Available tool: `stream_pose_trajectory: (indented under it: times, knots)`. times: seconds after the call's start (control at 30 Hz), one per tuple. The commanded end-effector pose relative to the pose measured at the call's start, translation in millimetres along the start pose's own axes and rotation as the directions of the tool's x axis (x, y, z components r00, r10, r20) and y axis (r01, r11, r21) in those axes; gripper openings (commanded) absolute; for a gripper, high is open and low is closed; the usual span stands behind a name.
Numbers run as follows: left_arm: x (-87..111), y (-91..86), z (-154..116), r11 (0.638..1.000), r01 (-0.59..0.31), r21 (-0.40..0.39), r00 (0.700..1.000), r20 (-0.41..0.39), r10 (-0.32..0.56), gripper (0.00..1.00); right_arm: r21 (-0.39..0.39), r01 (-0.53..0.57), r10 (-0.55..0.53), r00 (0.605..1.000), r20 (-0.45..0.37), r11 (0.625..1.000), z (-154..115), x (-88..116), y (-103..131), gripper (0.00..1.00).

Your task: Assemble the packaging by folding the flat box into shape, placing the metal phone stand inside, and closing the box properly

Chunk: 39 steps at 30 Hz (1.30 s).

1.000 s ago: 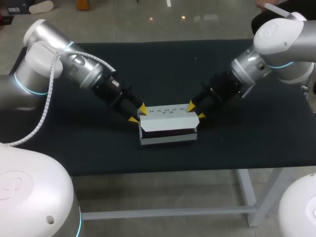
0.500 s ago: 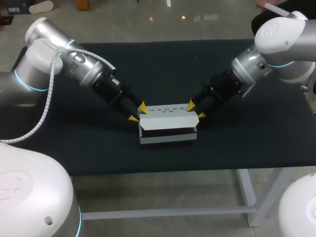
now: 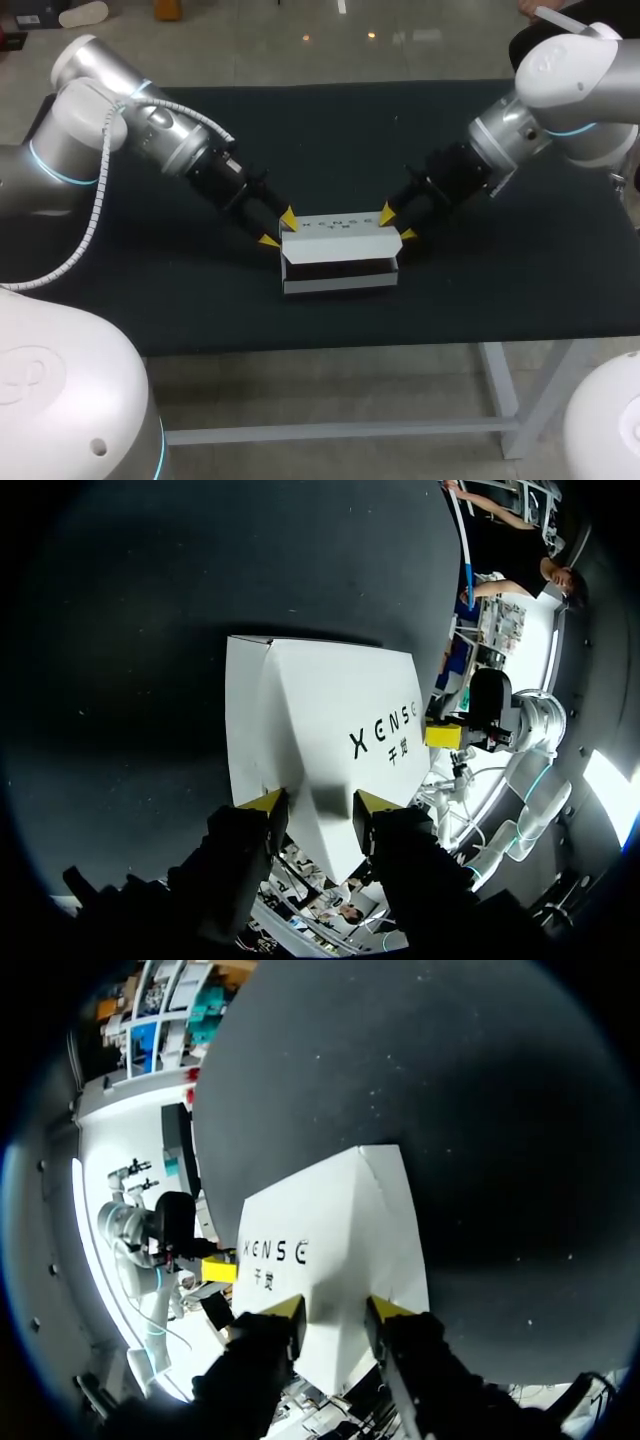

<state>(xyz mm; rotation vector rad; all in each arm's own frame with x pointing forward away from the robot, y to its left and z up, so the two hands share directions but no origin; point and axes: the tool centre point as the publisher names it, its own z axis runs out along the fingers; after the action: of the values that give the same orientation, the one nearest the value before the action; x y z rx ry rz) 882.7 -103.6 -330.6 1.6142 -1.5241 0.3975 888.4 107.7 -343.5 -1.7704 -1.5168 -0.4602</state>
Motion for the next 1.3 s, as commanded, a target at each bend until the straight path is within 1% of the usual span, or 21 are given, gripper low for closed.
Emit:
stream_pose_trajectory:
  times: [0.03, 0.57, 0.73, 0.77, 0.87, 0.9, 0.93, 1.0, 1.07, 1.13, 1.2, 1.3]
  knots:
    - [4.4, 2.2, 1.1, 1.0, 0.002, 0.004, 1.0, 0.007, -0.002, 0.45, 0.014, 0.001, -0.001, 1.0, 0.001, 1.0, 1.2, 4.2, 3.0, 0.41]
    - [5.4, 1.6, -0.9, 1.0, 0.004, -0.009, 1.0, 0.008, -0.003, 0.45, 0.025, -0.007, 0.007, 1.0, -0.002, 1.0, -0.7, 7.3, 5.2, 0.4]
    - [5.4, 1.6, -0.9, 1.0, 0.004, -0.009, 1.0, 0.008, -0.003, 0.45, 0.025, -0.007, 0.007, 1.0, -0.002, 1.0, -0.7, 7.3, 5.2, 0.42]
    - [5.4, 1.6, -0.9, 1.0, 0.004, -0.009, 1.0, 0.008, -0.003, 0.45, 0.025, -0.007, 0.007, 1.0, -0.002, 1.0, -0.7, 7.3, 5.2, 0.42]
    - [5.4, 1.6, -0.9, 1.0, 0.004, -0.009, 1.0, 0.008, -0.003, 0.53, 0.025, -0.007, 0.007, 1.0, -0.002, 1.0, -0.7, 7.3, 5.2, 0.45]
    - [5.4, 1.6, -0.9, 1.0, 0.004, -0.009, 1.0, 0.008, -0.003, 0.51, 0.025, -0.007, 0.007, 1.0, -0.002, 1.0, -0.7, 7.3, 5.2, 0.44]
    - [5.4, 1.6, -0.9, 1.0, 0.004, -0.009, 1.0, 0.008, -0.003, 0.49, 0.025, -0.007, 0.007, 1.0, -0.002, 1.0, -0.7, 7.3, 5.2, 0.39]
    - [5.4, 1.6, -0.9, 1.0, 0.004, -0.009, 1.0, 0.008, -0.003, 0.49, 0.025, -0.007, 0.007, 1.0, -0.002, 1.0, -0.7, 7.3, 5.2, 0.36]
    - [5.4, 1.6, -0.9, 1.0, 0.004, -0.009, 1.0, 0.008, -0.003, 0.52, 0.025, -0.007, 0.007, 1.0, -0.002, 1.0, -0.7, 7.3, 5.2, 0.35]
    - [5.4, 1.6, -0.9, 1.0, 0.004, -0.009, 1.0, 0.008, -0.003, 0.52, 0.025, -0.007, 0.007, 1.0, -0.002, 1.0, -0.7, 7.3, 5.2, 0.35]
    - [5.4, 1.6, -0.9, 1.0, 0.004, -0.009, 1.0, 0.008, -0.003, 0.5, 0.025, -0.007, 0.007, 1.0, -0.002, 1.0, -0.7, 7.3, 5.2, 0.34]
    - [5.4, 1.6, -0.9, 1.0, 0.004, -0.009, 1.0, 0.008, -0.003, 0.5, 0.025, -0.007, 0.007, 1.0, -0.002, 1.0, -0.7, 7.3, 5.2, 0.34]
